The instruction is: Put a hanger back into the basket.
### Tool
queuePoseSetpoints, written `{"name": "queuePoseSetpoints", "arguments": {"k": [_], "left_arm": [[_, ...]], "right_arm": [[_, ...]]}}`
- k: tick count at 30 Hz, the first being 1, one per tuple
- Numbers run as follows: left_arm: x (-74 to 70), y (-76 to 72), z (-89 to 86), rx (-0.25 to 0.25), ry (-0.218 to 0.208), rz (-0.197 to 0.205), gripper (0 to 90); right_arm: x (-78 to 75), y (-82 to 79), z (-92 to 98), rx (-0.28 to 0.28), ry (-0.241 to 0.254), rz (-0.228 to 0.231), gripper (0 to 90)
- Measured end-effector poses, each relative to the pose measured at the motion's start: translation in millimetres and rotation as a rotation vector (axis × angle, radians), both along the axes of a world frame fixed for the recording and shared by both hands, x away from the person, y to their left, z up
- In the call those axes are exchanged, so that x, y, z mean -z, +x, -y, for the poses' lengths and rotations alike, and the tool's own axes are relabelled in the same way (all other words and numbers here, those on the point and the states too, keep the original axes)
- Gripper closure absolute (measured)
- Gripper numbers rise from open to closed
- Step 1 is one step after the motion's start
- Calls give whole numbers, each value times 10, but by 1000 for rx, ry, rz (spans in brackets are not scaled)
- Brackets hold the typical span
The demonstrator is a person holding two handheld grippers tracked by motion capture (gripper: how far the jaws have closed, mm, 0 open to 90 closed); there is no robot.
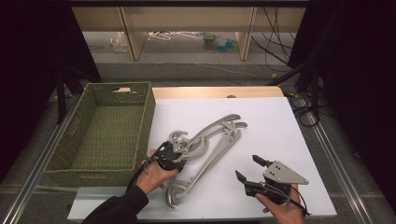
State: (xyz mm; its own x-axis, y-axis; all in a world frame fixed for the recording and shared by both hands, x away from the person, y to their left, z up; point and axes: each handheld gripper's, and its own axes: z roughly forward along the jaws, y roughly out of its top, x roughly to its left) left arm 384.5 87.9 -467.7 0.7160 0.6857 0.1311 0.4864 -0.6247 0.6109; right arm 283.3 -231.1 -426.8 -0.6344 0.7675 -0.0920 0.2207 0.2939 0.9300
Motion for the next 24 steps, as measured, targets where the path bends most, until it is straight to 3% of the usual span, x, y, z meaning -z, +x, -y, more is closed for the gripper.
{"name": "queuePoseSetpoints", "arguments": {"k": [2,5,6,13,15,24], "left_arm": [[-9,-4,4,-8,-2,-3,667],[-2,12,-20,-21,-47,-5,693],[-8,19,-26,-11,-25,9,697],[-68,-14,-3,-15,-28,43,702],[-118,-28,13,-13,-24,58,698],[-190,11,-68,-43,-87,94,731]], "right_arm": [[0,-6,-8,-7,5,-9,247],[4,-4,-17,-16,-4,-1,247],[4,-3,-20,-17,1,3,247],[1,-18,-34,-31,0,-13,247],[2,-5,-35,-36,-12,13,246],[2,-8,-43,-45,-10,9,246]]}}
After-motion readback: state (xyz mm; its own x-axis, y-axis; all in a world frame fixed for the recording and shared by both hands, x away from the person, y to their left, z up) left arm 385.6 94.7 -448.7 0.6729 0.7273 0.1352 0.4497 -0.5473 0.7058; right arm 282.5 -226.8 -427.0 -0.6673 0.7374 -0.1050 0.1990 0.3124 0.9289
